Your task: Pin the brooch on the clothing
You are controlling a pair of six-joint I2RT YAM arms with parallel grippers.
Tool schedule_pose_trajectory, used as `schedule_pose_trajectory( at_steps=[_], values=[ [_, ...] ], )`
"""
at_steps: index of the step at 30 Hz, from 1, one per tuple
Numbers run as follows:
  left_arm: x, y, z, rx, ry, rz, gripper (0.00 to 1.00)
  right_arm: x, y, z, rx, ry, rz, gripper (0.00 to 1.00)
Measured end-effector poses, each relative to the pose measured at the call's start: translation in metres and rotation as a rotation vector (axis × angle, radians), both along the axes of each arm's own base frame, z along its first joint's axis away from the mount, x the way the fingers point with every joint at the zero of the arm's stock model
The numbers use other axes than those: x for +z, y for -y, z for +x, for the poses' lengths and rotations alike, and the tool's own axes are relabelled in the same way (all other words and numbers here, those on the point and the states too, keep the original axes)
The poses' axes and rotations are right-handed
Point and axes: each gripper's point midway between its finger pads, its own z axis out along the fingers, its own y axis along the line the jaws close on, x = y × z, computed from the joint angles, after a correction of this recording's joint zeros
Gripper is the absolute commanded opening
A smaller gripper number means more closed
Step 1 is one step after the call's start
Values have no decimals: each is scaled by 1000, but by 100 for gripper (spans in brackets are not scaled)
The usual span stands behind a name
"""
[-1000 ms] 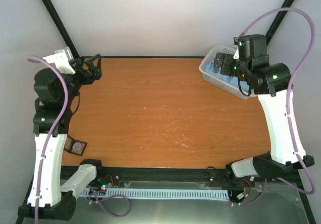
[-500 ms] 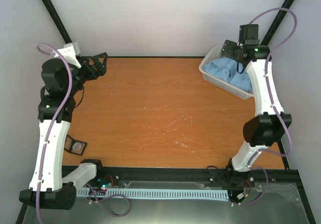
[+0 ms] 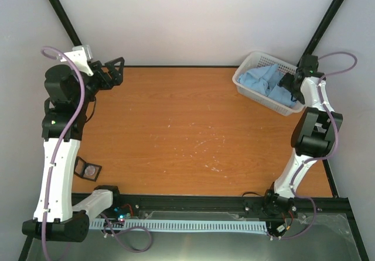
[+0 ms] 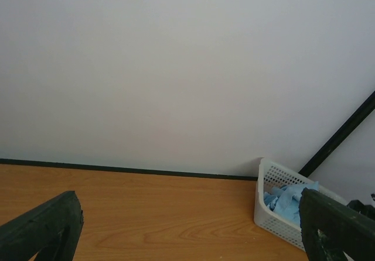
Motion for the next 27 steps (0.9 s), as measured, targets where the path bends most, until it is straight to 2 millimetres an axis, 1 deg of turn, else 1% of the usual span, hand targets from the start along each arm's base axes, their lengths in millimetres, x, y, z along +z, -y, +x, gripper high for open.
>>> schedule_pose_trajectory(
  at_steps=[3,5,8,12,13,15,17,19,22,23,25,27],
  values=[
    [0,0,1,-1,2,10,100,-30,-2,-20,-32,-52,23,100],
    [0,0,1,-2,4,17,100,-45,-5,-34,-48,-76,39,100],
    [0,0,1,-2,8,28,100,-47,2,-47,-83,-52,50,100],
    [1,-1,0,1,13,35,100,-44,21,-71,-162,-27,73,100],
    [1,-1,0,1,13,35,100,-43,23,-78,-183,-23,82,100],
    [1,-1,0,0,14,35,100,-41,24,-92,-226,-17,102,100],
    [0,-1,0,0,14,35,100,-37,19,-103,-255,-2,126,100],
    [0,0,0,0,14,35,100,-29,13,-108,-262,14,133,100],
    [0,0,0,-2,13,34,100,-3,7,-101,-230,56,99,100],
    [0,0,0,-3,13,34,100,8,5,-96,-208,77,79,100],
    [0,0,0,-4,14,34,100,38,-5,-80,-148,135,42,100],
    [-1,0,0,-4,13,34,100,73,-23,-66,-70,214,16,100]
  ],
)
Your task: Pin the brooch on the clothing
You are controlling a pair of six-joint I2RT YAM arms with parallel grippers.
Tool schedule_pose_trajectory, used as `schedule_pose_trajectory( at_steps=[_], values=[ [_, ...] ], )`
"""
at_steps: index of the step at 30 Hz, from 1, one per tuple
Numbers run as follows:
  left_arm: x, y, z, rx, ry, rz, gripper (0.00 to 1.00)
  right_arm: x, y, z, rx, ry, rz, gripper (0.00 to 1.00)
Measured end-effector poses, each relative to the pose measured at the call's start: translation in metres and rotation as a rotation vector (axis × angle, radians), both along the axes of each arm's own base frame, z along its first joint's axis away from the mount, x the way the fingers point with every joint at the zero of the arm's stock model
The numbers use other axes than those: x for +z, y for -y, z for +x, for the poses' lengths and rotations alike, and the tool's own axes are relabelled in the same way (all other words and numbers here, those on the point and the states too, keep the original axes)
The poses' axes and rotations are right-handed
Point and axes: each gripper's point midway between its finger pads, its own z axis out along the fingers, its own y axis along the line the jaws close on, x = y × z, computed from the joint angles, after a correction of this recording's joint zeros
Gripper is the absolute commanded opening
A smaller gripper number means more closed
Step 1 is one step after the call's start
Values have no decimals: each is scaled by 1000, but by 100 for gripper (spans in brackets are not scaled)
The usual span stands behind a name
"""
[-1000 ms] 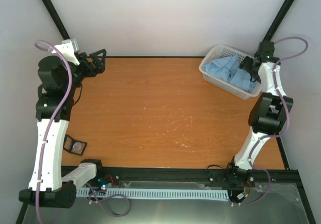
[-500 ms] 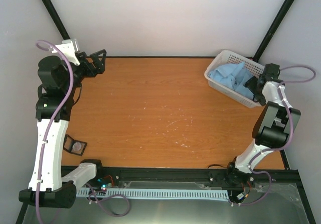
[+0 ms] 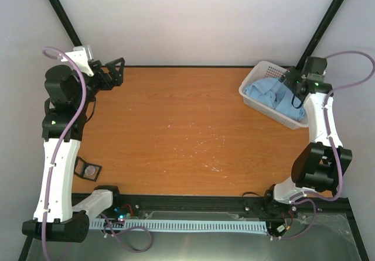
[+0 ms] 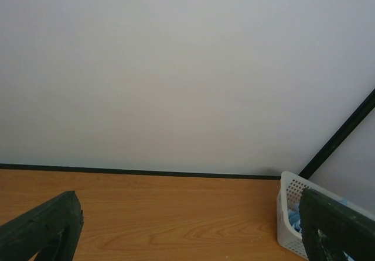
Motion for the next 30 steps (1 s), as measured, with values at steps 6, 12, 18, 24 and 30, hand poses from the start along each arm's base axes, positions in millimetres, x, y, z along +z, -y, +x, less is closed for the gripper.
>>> schedule_pose_trajectory(
  at_steps=[6,12,18,24,30],
  values=[
    [1,1,0,-8,3,-1,100,27,-49,23,145,81,31,100],
    [-1,2,-1,-15,-1,-2,100,-29,-52,49,121,-86,59,96],
    [-1,2,-1,-12,-1,-1,100,-77,-66,62,89,-237,101,69],
    [-1,1,0,-7,-1,0,100,-91,-70,100,34,-236,154,25],
    [-1,0,0,1,-1,1,100,-55,-55,172,-18,-83,126,3]
  ],
)
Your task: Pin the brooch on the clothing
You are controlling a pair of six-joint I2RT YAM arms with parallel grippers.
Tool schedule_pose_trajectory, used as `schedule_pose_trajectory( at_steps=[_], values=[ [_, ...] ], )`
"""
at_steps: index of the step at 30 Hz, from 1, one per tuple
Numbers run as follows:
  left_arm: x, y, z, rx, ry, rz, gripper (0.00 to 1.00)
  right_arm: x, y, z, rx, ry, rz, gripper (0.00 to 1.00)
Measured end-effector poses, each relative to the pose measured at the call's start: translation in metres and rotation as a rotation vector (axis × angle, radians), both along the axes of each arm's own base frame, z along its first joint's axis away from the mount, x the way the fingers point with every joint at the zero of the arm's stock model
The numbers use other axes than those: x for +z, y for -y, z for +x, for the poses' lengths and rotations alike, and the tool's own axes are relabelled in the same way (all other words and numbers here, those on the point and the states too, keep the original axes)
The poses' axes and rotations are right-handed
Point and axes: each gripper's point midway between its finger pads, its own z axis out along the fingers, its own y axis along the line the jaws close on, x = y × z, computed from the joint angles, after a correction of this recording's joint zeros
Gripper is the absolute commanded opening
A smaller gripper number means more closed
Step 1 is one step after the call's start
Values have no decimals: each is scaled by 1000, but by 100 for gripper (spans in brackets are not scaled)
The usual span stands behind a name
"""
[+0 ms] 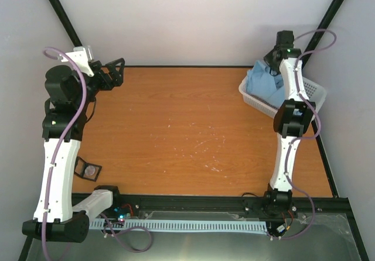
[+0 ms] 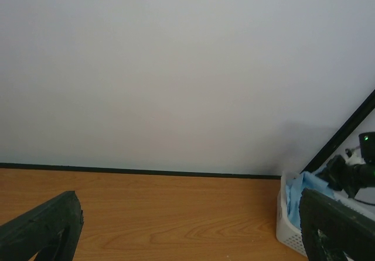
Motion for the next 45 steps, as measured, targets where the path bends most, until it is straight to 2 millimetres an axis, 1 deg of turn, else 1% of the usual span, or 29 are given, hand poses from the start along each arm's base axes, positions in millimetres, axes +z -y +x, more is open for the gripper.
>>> schedule_pose_trajectory(
  at_steps=[2,3,5,9,10,12,14,15,17,18,21,22,24,26,27,29,30,31,32,33,35,36,37,38,39,40,41,43,45],
  values=[
    [0,0,0,0,0,0,100,23,5,17,-7,73,-22,3],
    [0,0,0,0,0,0,100,37,7,21,-13,109,-33,3],
    [0,0,0,3,0,1,100,61,10,22,-18,160,-51,2],
    [0,0,0,3,0,1,100,125,10,8,1,278,-82,3],
    [0,0,0,3,0,1,100,145,9,3,12,316,-92,2],
    [0,0,0,1,0,0,100,193,6,-11,36,414,-107,3],
    [0,0,0,-1,1,0,100,245,0,-28,63,527,-121,3],
    [1,0,-1,-2,2,-1,100,275,-4,-39,78,595,-129,3],
    [2,1,-3,-5,7,-3,100,328,-12,-63,110,721,-138,3],
    [3,1,-5,-6,10,-5,100,356,-17,-79,131,792,-140,3],
    [7,2,-10,-12,21,-14,100,416,-35,-120,189,948,-137,3],
    [9,2,-12,-15,25,-17,100,436,-45,-137,220,1003,-131,3],
    [11,3,-14,-16,30,-22,100,461,-65,-161,283,1073,-112,3],
    [12,3,-16,-15,32,-28,100,475,-89,-181,358,1114,-80,4],
    [12,3,-16,-14,34,-29,100,478,-102,-188,397,1123,-64,10],
    [13,2,-17,-9,36,-33,100,474,-130,-198,476,1112,-35,24],
    [14,1,-17,-3,36,-35,100,464,-149,-200,528,1082,-24,32],
    [14,-1,-18,6,37,-35,100,454,-161,-201,559,1052,-11,46],
    [14,-2,-18,18,37,-36,100,434,-179,-200,611,999,-4,62],
    [14,-4,-18,26,36,-36,100,413,-192,-199,644,944,10,74],
    [14,-7,-19,48,36,-38,100,350,-222,-199,730,793,34,90],
    [14,-10,-19,61,36,-39,100,310,-238,-202,784,705,49,98],
    [14,-12,-19,73,35,-39,100,279,-247,-205,816,629,70,100],
    [14,-13,-19,79,34,-40,100,237,-258,-211,863,533,87,100],
    [13,-14,-19,85,31,-40,100,208,-262,-215,879,462,100,100],
    [12,-14,-19,88,27,-42,100,175,-262,-220,896,377,105,100],
    [11,-14,-18,89,22,-44,100,151,-259,-224,895,307,105,100],
    [9,-13,-17,84,13,-50,100,118,-242,-228,873,203,90,100],
    [5,-10,-14,68,-1,-56,100,109,-223,-224,836,172,64,100]
  ],
)
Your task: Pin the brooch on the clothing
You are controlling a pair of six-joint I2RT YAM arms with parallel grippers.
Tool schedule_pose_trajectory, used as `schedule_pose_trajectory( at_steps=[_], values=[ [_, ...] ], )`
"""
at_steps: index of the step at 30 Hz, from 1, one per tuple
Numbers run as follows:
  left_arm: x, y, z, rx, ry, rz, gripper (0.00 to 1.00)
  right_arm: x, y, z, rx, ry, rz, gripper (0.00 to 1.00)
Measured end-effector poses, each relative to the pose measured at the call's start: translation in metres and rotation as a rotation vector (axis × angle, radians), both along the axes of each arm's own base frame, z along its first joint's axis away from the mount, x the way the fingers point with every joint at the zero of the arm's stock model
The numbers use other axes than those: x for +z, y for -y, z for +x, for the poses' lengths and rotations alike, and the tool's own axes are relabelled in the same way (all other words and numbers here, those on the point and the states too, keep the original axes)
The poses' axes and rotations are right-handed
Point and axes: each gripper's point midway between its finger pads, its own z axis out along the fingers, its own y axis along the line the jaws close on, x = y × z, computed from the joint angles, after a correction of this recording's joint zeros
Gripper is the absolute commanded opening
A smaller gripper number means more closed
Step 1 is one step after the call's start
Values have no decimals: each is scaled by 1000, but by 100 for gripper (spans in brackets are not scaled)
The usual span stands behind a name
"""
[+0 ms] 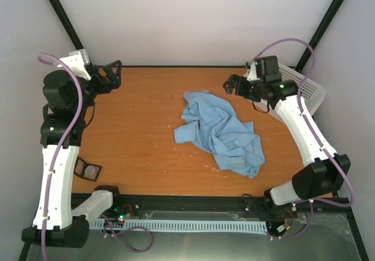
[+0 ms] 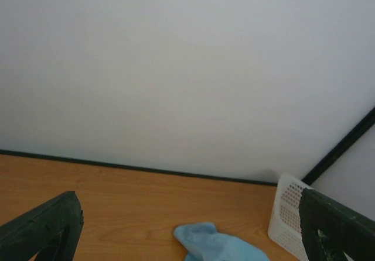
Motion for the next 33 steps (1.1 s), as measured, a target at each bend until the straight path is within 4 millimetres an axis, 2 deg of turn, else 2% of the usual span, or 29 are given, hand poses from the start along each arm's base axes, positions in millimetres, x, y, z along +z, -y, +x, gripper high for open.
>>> schedule_pose_trajectory(
  at_steps=[4,6,10,12,15,17,24,26,29,31,33],
  values=[
    [-25,14,12,-84,-69,-15,100,-8,36,13,-79,11,-87,98],
    [-42,25,21,-147,-120,-29,100,-19,44,16,-91,-9,-128,97],
    [-86,48,44,-290,-248,-82,100,-70,51,20,-88,-122,-181,94],
    [-112,60,55,-352,-324,-116,100,-104,63,10,-98,-212,-185,94],
    [-152,83,75,-427,-436,-142,100,-144,95,-11,-160,-334,-169,95],
    [-176,110,87,-496,-508,-139,100,-163,116,-27,-213,-398,-144,94],
    [-234,211,147,-674,-649,-50,100,-201,171,-77,-386,-514,2,92],
    [-251,228,159,-694,-674,-26,100,-210,173,-87,-403,-542,30,90],
    [-284,250,172,-722,-741,-12,100,-223,162,-97,-384,-573,91,90],
    [-312,256,173,-728,-807,-10,99,-231,155,-104,-375,-591,125,88],
    [-338,258,167,-730,-881,-13,91,-239,151,-111,-372,-612,138,85]
  ],
)
